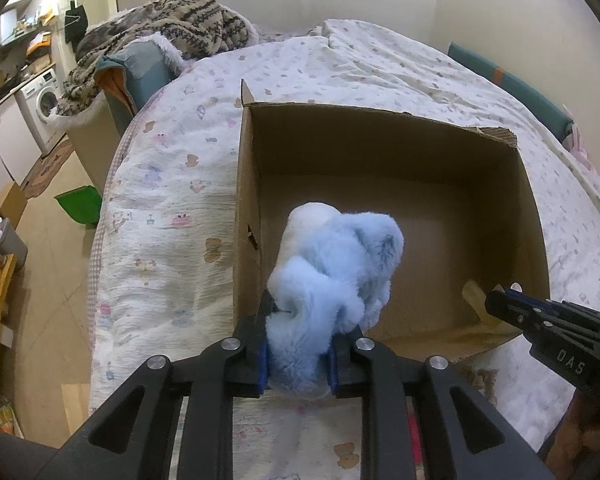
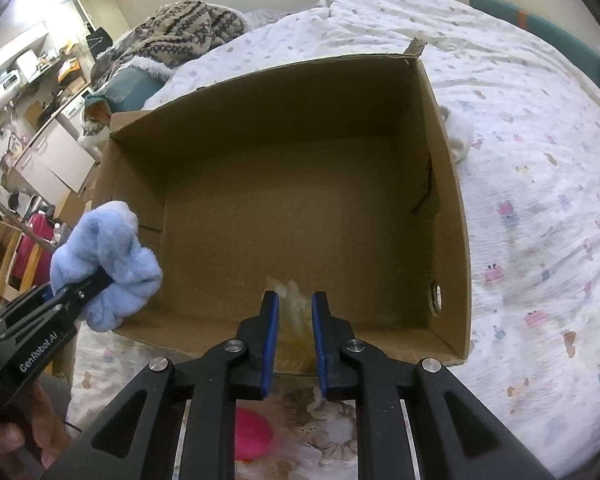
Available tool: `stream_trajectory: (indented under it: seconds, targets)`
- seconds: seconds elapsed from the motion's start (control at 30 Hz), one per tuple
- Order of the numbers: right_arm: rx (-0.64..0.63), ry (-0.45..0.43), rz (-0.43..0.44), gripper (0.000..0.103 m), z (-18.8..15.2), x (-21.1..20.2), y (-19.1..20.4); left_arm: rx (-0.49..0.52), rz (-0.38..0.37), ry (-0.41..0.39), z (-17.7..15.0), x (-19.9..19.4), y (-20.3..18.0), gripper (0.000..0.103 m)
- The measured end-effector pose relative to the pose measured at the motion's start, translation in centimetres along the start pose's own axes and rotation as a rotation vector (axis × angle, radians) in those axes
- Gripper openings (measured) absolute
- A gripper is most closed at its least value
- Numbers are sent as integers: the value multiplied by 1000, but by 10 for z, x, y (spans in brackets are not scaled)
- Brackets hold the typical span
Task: Organize soft objects
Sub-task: 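Carry the blue scrunchie into the box and open the left gripper, then grasp the white sock with the left gripper while the right gripper grasps the clear plastic bag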
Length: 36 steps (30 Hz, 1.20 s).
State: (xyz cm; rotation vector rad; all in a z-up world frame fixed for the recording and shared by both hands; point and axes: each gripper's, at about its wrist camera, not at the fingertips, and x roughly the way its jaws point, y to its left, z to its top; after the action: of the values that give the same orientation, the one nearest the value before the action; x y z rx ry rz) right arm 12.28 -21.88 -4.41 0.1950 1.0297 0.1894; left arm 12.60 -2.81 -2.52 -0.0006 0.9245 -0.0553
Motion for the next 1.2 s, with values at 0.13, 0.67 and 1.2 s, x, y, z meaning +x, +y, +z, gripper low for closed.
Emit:
stream_trajectory:
  seconds: [0.13, 0.67, 1.2]
  targets:
    - [6, -12, 15, 22, 1, -3, -1, 7, 1, 3, 0, 1, -1, 23]
    - [56, -75, -34, 78, 5, -14, -11, -25, 11, -70, 5, -14, 4, 69]
    - [67, -115, -28, 78, -6, -51, -15, -66, -14, -68, -2, -33, 13, 69]
